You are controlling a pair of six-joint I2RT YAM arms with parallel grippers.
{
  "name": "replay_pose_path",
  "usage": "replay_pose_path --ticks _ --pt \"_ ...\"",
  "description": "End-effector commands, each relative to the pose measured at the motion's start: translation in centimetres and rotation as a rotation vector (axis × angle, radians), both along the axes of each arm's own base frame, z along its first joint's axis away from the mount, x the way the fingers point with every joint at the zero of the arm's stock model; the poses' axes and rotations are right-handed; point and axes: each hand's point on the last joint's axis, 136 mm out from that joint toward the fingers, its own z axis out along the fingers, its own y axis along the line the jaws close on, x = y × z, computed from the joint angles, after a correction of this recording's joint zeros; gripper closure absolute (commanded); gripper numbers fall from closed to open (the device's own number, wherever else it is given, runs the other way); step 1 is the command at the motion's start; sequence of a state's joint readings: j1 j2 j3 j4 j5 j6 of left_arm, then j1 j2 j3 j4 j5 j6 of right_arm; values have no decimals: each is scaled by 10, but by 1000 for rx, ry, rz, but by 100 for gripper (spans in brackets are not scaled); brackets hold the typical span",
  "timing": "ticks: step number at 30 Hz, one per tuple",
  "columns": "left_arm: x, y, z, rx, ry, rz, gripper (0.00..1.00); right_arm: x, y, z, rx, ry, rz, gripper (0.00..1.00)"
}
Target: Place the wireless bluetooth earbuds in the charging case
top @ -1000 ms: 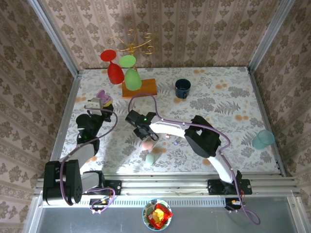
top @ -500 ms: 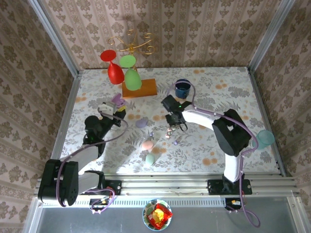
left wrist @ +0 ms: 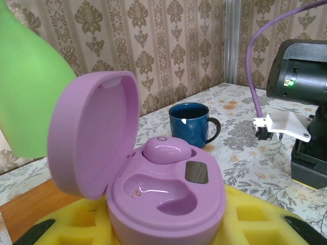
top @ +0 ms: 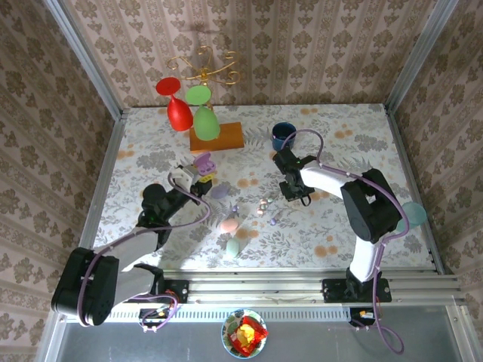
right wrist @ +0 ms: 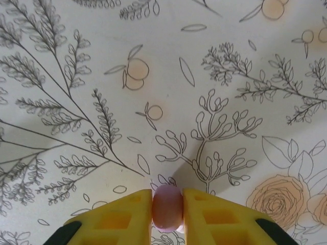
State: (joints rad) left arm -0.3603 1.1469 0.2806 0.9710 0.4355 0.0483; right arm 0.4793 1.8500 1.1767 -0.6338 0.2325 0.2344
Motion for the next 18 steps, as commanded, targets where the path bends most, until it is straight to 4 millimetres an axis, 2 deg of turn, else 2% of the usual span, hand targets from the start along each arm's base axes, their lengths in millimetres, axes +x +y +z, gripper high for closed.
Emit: replay_pose_path --ticks 1,8,13,18 --pt "-1 0 2 4 -39 2 70 0 -9 5 -76 26 7 72" --pt "0 2 4 -1 -54 12 70 4 -1 23 -82 -42 20 64" --pt "2 4 1 9 -45 20 70 8 -4 32 -235 -122 32 61" --pt "2 6 2 15 -46 24 70 8 2 32 -320 -158 20 62"
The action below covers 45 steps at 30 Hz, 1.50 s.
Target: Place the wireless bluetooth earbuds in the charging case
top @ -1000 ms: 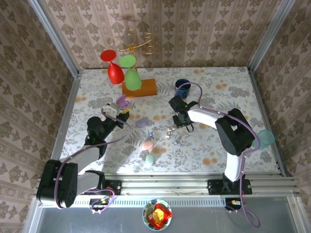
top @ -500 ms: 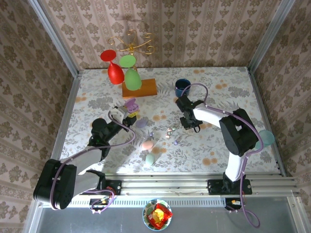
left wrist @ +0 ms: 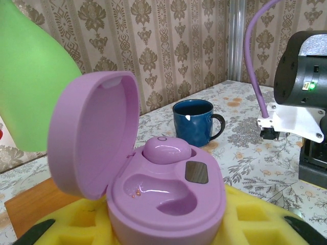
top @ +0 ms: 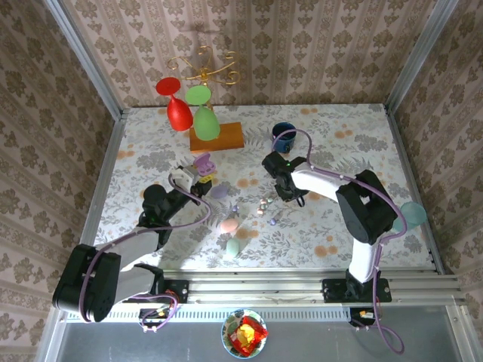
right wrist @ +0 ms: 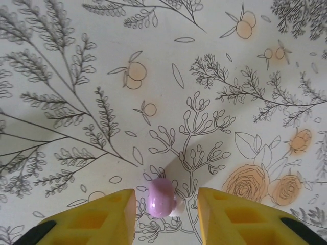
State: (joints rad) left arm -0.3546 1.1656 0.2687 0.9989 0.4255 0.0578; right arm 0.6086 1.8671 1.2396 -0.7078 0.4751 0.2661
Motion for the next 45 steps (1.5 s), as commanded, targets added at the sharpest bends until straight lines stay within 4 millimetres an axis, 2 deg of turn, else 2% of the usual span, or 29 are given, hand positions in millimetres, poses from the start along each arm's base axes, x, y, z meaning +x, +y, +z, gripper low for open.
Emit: replay_pose_path --ticks 1,12,20,28,32,36,41,45 --pt "0 4 7 9 -42 9 70 4 -9 9 -141 -64 -38 62" --pt "3 6 7 11 -45 24 70 -1 -7 -8 -315 -37 -39 68" --pt "3 6 4 12 -36 23 70 -5 -10 -17 -343 -10 -42 70" --pt "4 5 6 8 -40 20 70 -5 -10 -24 -357 7 -34 79" --pt "4 5 3 11 -30 18 69 -4 -9 -20 -344 -8 -39 82" --pt "8 4 -4 18 -9 22 69 0 -6 -6 -253 -65 -54 82" --pt "9 -2 -5 9 -18 1 69 2 4 11 11 -123 -107 84" --pt "2 -19 -4 37 -55 -69 68 5 16 36 203 -196 -101 84"
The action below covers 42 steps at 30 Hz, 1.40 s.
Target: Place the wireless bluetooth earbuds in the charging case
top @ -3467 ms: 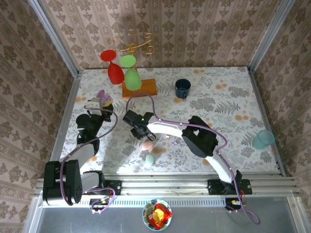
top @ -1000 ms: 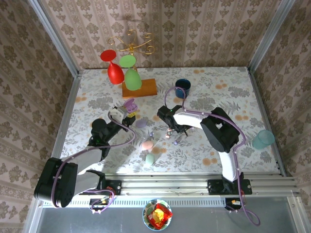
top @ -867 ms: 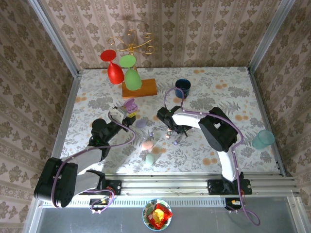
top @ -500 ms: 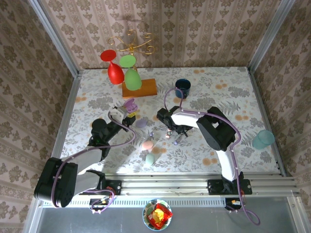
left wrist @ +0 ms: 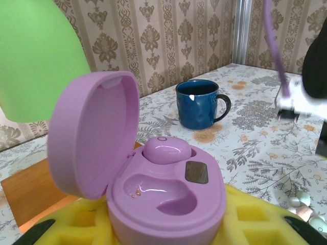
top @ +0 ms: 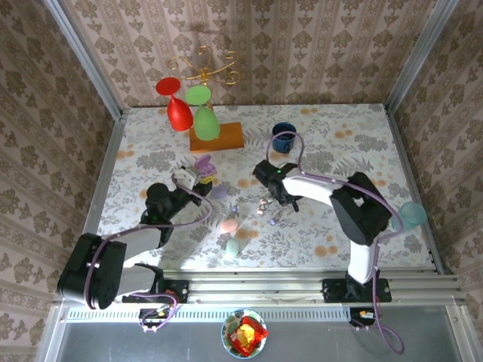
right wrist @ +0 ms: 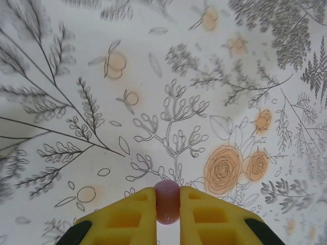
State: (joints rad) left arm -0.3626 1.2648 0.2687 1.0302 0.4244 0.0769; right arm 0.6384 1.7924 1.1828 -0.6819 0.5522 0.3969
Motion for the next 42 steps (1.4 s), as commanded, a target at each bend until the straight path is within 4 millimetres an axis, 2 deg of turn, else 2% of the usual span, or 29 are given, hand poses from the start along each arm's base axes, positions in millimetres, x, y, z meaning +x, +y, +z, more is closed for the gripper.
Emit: replay_pose_path --ticks 1,7,12,13,14,16,23,27,34,37,39,42 --pt "-8 -19 21 8 -124 -90 68 11 23 26 227 -108 16 85" --pt "-19 -39 25 -9 -183 -209 68 10 53 68 622 -218 119 85" --pt "-15 -53 26 1 -205 -241 69 3 69 105 944 -276 181 85" --pt "-10 -51 26 7 -213 -215 70 3 70 111 1000 -283 182 84" --pt "-15 -60 26 10 -220 -234 70 2 72 115 1049 -284 184 84" --pt "-10 -65 24 17 -214 -222 70 1 78 126 1158 -280 188 84" --pt "-5 -82 20 13 -194 -236 70 -5 106 153 1379 -251 279 82" --pt "-7 -92 14 28 -196 -260 70 -10 120 164 1416 -262 338 82" --pt "-6 -98 15 -3 -160 -275 73 -14 128 165 1404 -254 354 83" --pt "-8 -100 16 -28 -134 -295 72 -15 128 156 1375 -237 361 83" --pt "-10 -100 16 -39 -121 -305 73 -11 118 142 1319 -242 300 84" --pt "-10 -98 19 -63 -96 -290 72 -4 91 102 1201 -197 128 85"
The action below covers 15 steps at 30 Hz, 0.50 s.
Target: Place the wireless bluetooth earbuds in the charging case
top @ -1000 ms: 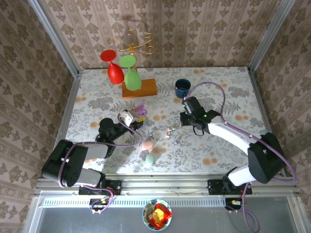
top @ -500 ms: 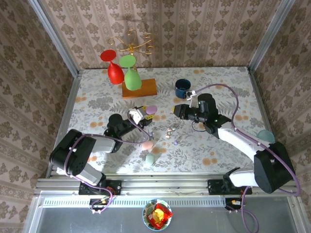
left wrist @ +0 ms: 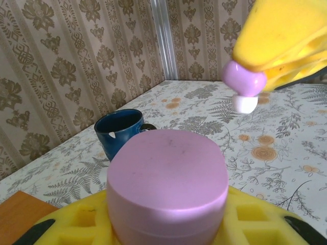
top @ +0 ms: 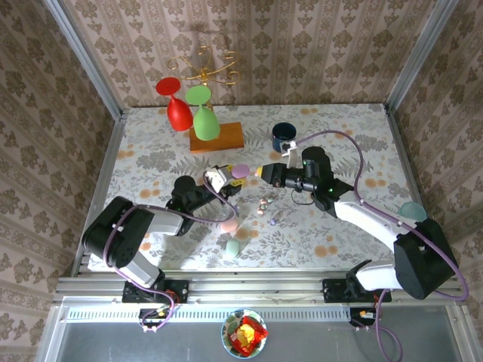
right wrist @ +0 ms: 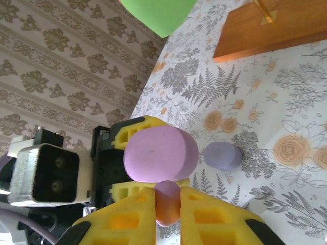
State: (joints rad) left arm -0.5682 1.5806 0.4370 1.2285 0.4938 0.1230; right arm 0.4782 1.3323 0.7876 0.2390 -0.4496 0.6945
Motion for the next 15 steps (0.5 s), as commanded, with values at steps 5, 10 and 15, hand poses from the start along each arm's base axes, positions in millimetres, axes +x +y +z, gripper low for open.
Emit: replay_pose_path --ticks 5,10,15 --pt "-4 -4 20 -117 85 -34 72 0 -66 -113 -242 336 -240 87" --pt "-14 -8 15 -134 145 -49 72 -24 -97 -167 -366 517 -325 87" --pt "-20 -9 9 -127 166 -56 72 -38 -110 -194 -422 576 -347 83"
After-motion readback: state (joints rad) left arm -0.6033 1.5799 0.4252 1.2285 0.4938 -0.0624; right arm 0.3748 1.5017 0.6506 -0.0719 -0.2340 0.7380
